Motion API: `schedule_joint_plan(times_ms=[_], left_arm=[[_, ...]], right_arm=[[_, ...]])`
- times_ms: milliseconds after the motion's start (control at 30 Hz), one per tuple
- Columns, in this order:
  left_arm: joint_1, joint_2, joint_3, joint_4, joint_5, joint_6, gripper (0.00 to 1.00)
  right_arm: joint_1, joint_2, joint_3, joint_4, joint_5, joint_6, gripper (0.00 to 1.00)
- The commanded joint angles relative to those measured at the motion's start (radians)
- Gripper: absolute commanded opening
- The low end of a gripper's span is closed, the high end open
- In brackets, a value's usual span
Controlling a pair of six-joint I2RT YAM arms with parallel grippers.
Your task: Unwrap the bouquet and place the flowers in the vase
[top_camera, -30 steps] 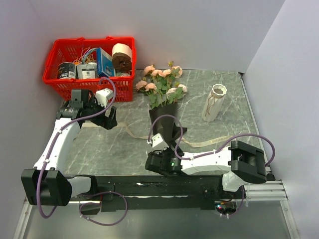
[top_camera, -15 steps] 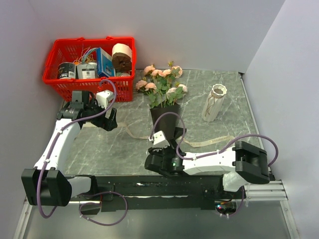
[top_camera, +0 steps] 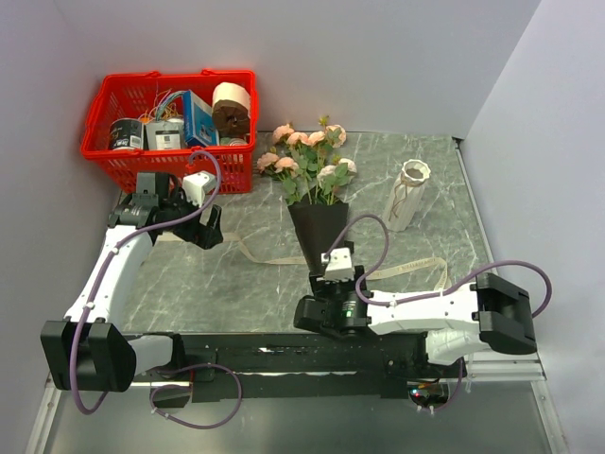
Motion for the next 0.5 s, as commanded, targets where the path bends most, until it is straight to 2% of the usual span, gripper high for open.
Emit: schedule_joint_plan(times_ms=[0,167,200,267,300,467], left_arm=[[0.001,-0.001,0.027,0.000,0.039,0.016,0.96],[0.001,0.011,0.049,-0.003,0.061,0.008,0.96],[0.001,0.011,0.049,-0.003,0.062,0.007,0.96],[0.001,0.007,0.049,-0.003,0.062,0.005,0.96],[0.001,0.007,0.047,-0.003,0.061,0.008,0.96],[0.001,-0.009,0.033,-0.012,0.052,0.022,0.96]], right_arm=[[0.033,-0.065,0.019,-0.084,0.085,0.120,0.80],[0.054,-0.075,-0.018,0.109,0.061,-0.058,0.81],[0.054,-0.074,-0.028,0.186,0.045,-0.186,0.82],[0.053,-0.053,-0.061,0.387,0.002,-0.314,0.83],[0.050,-0.037,-0.061,0.412,-0.007,-0.363,0.83],[0.042,0.035,-0.003,0.305,-0.065,-0.344,0.84]])
